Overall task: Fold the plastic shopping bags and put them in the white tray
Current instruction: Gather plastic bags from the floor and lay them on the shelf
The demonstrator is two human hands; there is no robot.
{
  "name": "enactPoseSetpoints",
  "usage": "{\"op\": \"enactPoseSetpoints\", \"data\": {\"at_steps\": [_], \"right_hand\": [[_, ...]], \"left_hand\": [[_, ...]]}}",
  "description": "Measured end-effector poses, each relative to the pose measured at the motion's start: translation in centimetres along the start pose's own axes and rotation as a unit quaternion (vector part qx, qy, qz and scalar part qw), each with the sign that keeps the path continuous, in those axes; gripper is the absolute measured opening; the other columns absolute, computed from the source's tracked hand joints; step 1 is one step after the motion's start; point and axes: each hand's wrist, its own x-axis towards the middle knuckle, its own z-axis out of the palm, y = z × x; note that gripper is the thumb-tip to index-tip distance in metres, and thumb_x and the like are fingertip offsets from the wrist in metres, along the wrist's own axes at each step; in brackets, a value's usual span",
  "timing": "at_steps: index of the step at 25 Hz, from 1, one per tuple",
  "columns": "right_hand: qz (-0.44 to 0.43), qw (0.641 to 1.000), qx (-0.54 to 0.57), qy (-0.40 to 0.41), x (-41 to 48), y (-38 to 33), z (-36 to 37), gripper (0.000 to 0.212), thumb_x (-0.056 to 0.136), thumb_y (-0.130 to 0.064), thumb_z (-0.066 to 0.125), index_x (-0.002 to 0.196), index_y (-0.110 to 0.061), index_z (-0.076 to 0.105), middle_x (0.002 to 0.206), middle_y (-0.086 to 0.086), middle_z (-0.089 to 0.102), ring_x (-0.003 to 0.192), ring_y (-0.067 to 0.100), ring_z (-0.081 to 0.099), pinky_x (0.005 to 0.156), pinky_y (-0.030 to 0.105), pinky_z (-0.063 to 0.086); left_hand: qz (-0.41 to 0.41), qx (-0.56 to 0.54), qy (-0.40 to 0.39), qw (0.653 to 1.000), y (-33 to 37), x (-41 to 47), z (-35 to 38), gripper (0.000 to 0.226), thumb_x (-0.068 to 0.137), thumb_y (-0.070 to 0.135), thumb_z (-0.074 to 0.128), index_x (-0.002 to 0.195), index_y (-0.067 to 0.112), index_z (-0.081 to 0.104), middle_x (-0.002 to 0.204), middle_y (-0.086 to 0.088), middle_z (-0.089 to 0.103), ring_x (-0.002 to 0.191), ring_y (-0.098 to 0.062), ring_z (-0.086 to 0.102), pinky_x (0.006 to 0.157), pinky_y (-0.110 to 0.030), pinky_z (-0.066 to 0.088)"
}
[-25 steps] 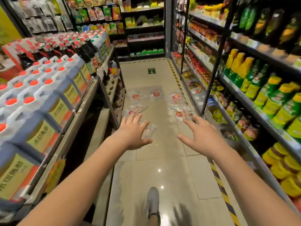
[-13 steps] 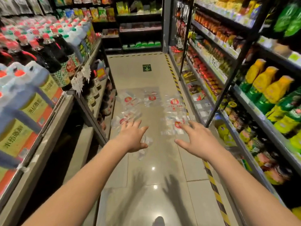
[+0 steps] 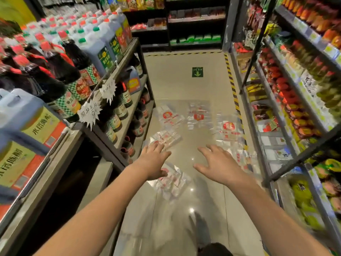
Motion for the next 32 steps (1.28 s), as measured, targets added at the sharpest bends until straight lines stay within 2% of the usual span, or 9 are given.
{"op": "enactPoseSetpoints", "data": {"at_steps": [7, 14, 19, 24, 32], "right_hand": [[-0.031, 0.996, -0.023, -0.075, 14.7, 0.6, -1.7, 0.07, 0.094, -0.061, 0.049, 0.153, -0.027, 0.03, 0.158, 0.006, 0.031, 0.144, 0.025, 0.031, 0.114, 0.038, 0.029], [0.018, 0.995, -0.011, -0.098, 25.3, -0.5, 1.0, 0.07, 0.093, -0.057, 0.051, 0.152, -0.024, 0.032, 0.155, 0.006, 0.035, 0.142, 0.025, 0.035, 0.113, 0.039, 0.033], [0.054, 0.993, -0.009, -0.1, 31.8, 0.4, 5.3, 0.068, 0.095, -0.055, 0.051, 0.151, -0.023, 0.033, 0.155, 0.009, 0.034, 0.141, 0.027, 0.035, 0.112, 0.038, 0.033], [0.077, 0.991, 0.003, -0.112, 38.0, 3.7, 14.0, 0.066, 0.096, -0.053, 0.049, 0.152, -0.022, 0.032, 0.154, 0.009, 0.035, 0.14, 0.028, 0.035, 0.111, 0.04, 0.034], [0.058, 0.986, -0.003, -0.153, 47.4, 14.2, 36.2, 0.068, 0.095, -0.048, 0.053, 0.153, -0.02, 0.031, 0.154, 0.013, 0.034, 0.14, 0.031, 0.035, 0.112, 0.043, 0.034]], "left_hand": [[-0.042, -0.049, -0.023, 0.998, -6.2, 9.2, -1.8, 0.083, 0.092, 0.051, 0.061, 0.157, 0.026, 0.016, 0.166, -0.009, 0.008, 0.152, -0.031, 0.002, 0.123, -0.053, 0.005], [0.004, -0.056, -0.054, 0.997, -13.6, 19.7, -0.9, 0.08, 0.094, 0.05, 0.059, 0.157, 0.025, 0.017, 0.166, -0.01, 0.007, 0.152, -0.032, 0.005, 0.123, -0.052, 0.008], [0.021, -0.081, -0.067, 0.994, -16.8, 26.9, 2.6, 0.076, 0.094, 0.045, 0.06, 0.155, 0.022, 0.022, 0.164, -0.012, 0.012, 0.152, -0.032, 0.007, 0.123, -0.052, 0.009], [0.01, -0.109, -0.093, 0.99, -17.0, 34.8, 10.6, 0.076, 0.094, 0.045, 0.06, 0.156, 0.026, 0.021, 0.164, -0.009, 0.013, 0.152, -0.031, 0.008, 0.123, -0.048, 0.009], [0.029, -0.115, -0.1, 0.988, -14.9, 49.8, 34.9, 0.071, 0.094, 0.033, 0.063, 0.154, 0.022, 0.028, 0.162, -0.013, 0.021, 0.149, -0.032, 0.017, 0.121, -0.047, 0.016]]}}
